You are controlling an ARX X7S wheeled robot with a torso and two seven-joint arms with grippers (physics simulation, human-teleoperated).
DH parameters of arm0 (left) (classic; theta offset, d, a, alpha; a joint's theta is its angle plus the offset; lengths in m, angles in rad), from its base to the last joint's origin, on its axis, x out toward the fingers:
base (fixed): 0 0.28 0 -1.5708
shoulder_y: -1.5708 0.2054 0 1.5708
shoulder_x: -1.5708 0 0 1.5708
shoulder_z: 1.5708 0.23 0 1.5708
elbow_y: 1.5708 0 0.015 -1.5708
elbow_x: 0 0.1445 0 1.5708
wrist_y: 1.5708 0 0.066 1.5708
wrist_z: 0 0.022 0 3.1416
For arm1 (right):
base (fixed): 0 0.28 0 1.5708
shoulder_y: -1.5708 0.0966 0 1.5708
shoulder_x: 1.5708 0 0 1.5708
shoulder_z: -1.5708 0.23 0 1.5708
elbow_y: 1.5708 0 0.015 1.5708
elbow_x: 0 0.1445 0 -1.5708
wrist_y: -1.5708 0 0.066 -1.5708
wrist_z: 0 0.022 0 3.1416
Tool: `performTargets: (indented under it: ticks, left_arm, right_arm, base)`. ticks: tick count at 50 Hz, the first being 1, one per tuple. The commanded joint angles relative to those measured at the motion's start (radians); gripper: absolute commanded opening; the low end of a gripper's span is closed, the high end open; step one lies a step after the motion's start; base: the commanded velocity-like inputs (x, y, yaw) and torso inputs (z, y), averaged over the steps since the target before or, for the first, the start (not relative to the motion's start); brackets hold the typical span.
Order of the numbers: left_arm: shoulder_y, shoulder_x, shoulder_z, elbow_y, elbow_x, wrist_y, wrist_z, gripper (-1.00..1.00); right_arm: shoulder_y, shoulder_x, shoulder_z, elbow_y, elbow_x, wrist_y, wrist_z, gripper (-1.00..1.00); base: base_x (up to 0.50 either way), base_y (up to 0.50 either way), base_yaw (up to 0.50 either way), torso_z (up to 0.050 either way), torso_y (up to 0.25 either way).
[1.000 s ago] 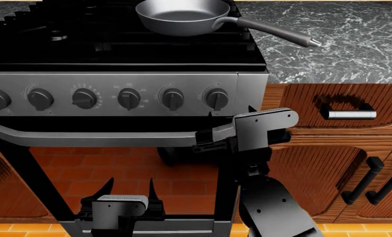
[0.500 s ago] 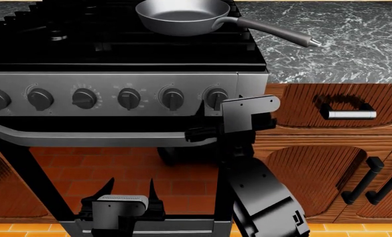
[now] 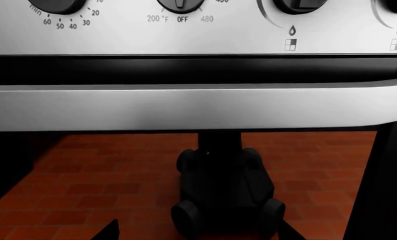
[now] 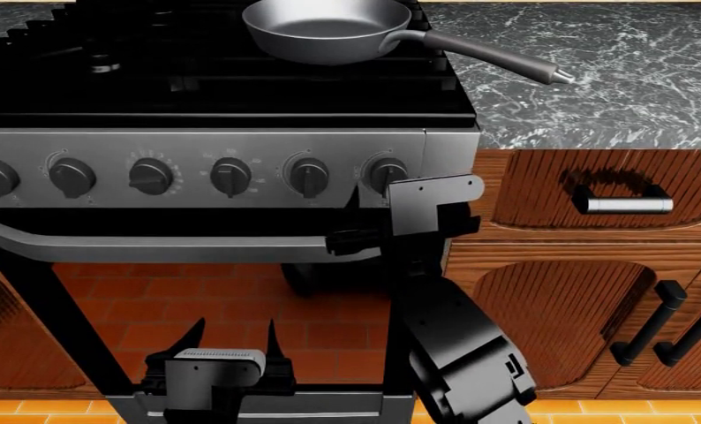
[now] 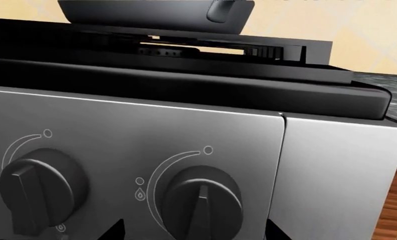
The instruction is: Turn on the front right burner of the stove.
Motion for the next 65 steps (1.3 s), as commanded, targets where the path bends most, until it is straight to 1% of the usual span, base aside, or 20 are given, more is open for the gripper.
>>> performTargets:
  ticks: [1,14,15,47,49,57,65]
  left_arm:
    - [-0.001,-0.005,0.006,-0.001,-0.005,0.002,-0.005,1.00]
    - [-0.002,-0.009,0.012,-0.001,-0.010,0.003,-0.011,1.00]
    - [-0.002,-0.010,0.012,-0.001,-0.010,0.004,-0.011,1.00]
    - [-0.005,-0.021,0.027,-0.003,-0.022,0.008,-0.024,1.00]
    - [-0.005,-0.022,0.028,-0.003,-0.023,0.008,-0.025,1.00]
    - [-0.006,-0.024,0.031,-0.003,-0.025,0.008,-0.028,1.00]
    - [-0.010,-0.026,0.039,-0.007,-0.022,0.004,-0.032,1.00]
  right_arm:
    - [0.012,0.009,-0.017,0.041,0.032,-0.032,0.017,1.00]
    - [0.019,0.021,-0.041,0.038,0.046,-0.047,0.034,1.00]
    - [0.019,0.023,-0.043,0.037,0.046,-0.048,0.035,-1.00]
    - [0.035,0.052,-0.096,0.061,0.053,-0.082,0.061,-1.00]
    - [0.040,0.062,-0.124,0.064,0.028,-0.082,0.057,-1.00]
    - [0.105,0.128,-0.336,0.112,-0.148,-0.040,-0.011,-1.00]
    - [0.183,0.158,-0.450,0.169,-0.241,-0.031,-0.072,-1.00]
  base:
    - [0.00,0.00,0.00,0.000,0.000]
    - [0.00,0.00,0.00,0.000,0.000]
    - [0.00,0.00,0.00,0.000,0.000]
    - [0.00,0.00,0.00,0.000,0.000]
    - [0.00,0.00,0.00,0.000,0.000]
    - [0.00,0.00,0.00,0.000,0.000]
    - [0.00,0.00,0.00,0.000,0.000]
